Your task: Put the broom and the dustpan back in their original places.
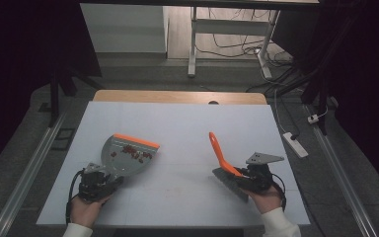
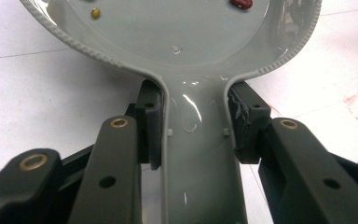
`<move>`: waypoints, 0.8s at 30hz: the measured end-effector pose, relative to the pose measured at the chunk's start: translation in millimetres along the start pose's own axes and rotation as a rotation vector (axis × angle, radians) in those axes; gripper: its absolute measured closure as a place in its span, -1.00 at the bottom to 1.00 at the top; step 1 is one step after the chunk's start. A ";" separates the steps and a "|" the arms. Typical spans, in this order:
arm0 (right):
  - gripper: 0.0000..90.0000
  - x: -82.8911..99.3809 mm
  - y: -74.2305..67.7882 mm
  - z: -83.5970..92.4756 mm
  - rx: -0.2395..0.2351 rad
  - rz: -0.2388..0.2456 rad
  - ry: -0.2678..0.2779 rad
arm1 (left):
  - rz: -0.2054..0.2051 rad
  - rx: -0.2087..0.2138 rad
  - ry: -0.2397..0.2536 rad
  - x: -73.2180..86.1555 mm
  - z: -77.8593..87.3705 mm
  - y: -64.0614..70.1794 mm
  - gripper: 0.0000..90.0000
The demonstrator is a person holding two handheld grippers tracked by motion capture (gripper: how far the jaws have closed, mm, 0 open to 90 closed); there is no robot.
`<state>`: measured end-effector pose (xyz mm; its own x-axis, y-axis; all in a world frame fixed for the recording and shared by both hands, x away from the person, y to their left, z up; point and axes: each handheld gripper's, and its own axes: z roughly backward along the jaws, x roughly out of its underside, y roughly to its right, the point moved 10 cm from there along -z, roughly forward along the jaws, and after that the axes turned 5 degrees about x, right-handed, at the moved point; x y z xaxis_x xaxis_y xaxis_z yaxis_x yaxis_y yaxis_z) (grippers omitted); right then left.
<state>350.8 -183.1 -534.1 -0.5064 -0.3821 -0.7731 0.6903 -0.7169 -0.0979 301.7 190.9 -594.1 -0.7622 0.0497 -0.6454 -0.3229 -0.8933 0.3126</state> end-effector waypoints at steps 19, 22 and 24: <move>0.56 17.9 22.2 -6.8 -0.002 -0.147 -0.073 | 0.080 -0.082 0.045 -1.2 -2.3 -13.4 0.37; 0.56 18.4 25.5 -7.4 -0.005 -0.163 -0.070 | 0.091 -0.087 0.047 -1.2 -3.1 -14.2 0.37; 0.56 18.6 27.9 -7.9 -0.003 -0.168 -0.072 | 0.095 -0.090 0.047 -1.3 -3.5 -14.5 0.37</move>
<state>364.8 -205.6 -556.2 -0.6503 -0.2974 -0.6990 0.5940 -0.7727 -0.2239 309.3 202.3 -600.2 -0.7589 -0.0560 -0.6488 -0.1976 -0.9295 0.3115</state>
